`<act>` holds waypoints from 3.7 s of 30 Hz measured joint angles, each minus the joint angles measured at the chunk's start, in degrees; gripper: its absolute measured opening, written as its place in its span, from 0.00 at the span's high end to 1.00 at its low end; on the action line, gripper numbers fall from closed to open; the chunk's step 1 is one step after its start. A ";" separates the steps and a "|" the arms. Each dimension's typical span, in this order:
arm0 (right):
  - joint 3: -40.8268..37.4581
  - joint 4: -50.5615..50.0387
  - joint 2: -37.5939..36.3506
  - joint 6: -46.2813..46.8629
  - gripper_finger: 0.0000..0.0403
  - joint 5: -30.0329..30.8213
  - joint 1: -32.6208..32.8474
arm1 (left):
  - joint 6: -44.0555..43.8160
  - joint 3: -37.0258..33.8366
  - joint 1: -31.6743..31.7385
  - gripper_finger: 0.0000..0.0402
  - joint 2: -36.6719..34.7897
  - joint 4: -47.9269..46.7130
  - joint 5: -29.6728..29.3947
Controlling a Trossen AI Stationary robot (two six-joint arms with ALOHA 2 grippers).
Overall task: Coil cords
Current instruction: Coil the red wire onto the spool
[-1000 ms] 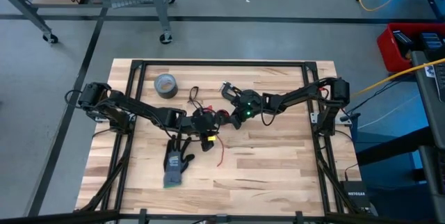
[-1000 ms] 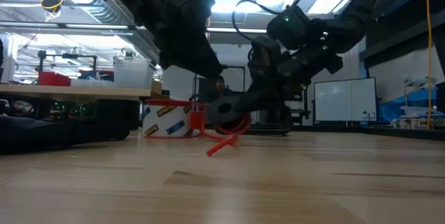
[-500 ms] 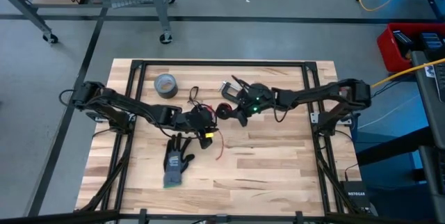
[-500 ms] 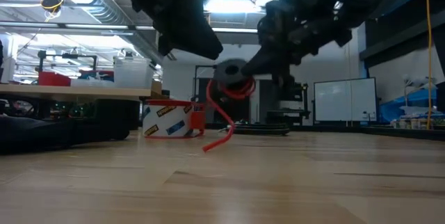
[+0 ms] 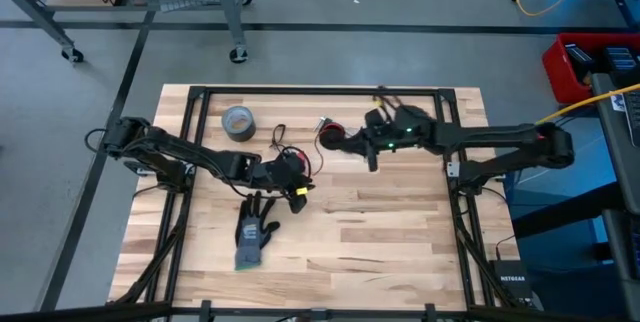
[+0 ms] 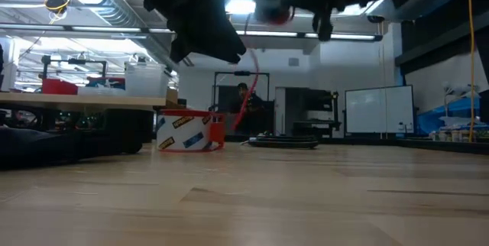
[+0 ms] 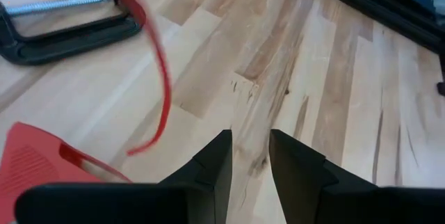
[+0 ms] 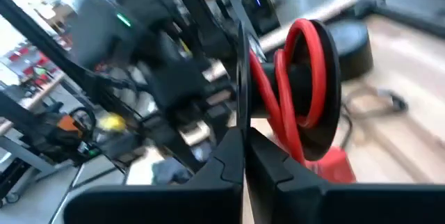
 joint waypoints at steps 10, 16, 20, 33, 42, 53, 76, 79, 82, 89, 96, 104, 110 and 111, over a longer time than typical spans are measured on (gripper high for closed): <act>0.00 -4.21 -12.22 -2.53 0.99 -0.02 -0.01 | 0.05 -0.02 -0.63 0.78 0.55 2.27 -0.24; 0.00 -7.36 -17.36 -3.42 0.99 0.92 0.00 | 5.59 -0.02 -0.94 0.78 1.97 13.48 -7.48; 0.02 -9.18 -19.28 -4.48 0.99 0.90 0.00 | 10.08 -0.02 -1.64 0.78 5.69 23.72 -14.99; 0.04 -25.88 -19.27 -12.90 0.99 0.90 5.19 | 18.28 -0.04 -1.97 0.78 9.05 43.09 -16.73; 0.04 -25.94 -16.32 -16.32 0.99 7.23 16.16 | 11.72 -0.02 -0.56 0.78 8.85 46.92 -1.63; 0.04 -24.87 -9.94 -18.03 0.99 9.97 21.92 | 13.62 -0.09 -1.56 0.78 8.85 47.16 3.26; 0.02 -26.76 -9.92 -18.02 0.99 8.80 21.79 | 14.66 -0.02 -1.20 0.78 6.83 34.68 1.93; 0.00 -25.35 -9.92 -18.03 0.99 8.35 21.79 | 15.01 -0.02 -0.99 0.78 6.85 35.06 1.32; 0.00 -24.04 -9.92 -18.01 0.99 7.27 21.79 | 15.17 -0.02 -0.91 0.78 6.85 35.87 1.33; 0.00 -23.65 -9.92 -18.03 0.99 6.88 21.79 | 16.41 -0.02 -0.91 0.78 6.84 37.69 1.31; 0.00 -23.65 -9.88 -18.05 0.99 6.88 21.79 | 16.97 -0.02 -0.91 0.78 6.86 39.36 1.31; 0.00 -23.23 -8.37 -18.07 0.99 6.84 21.79 | 19.88 -0.02 -0.91 0.78 6.86 42.58 1.26; 0.00 -21.11 -8.39 -18.07 0.99 6.26 21.79 | 19.22 -0.02 -0.91 0.78 6.86 41.41 1.31; 0.00 -20.56 -8.39 -18.08 0.99 5.56 21.79 | 19.28 -0.02 -0.92 0.78 6.86 41.53 1.35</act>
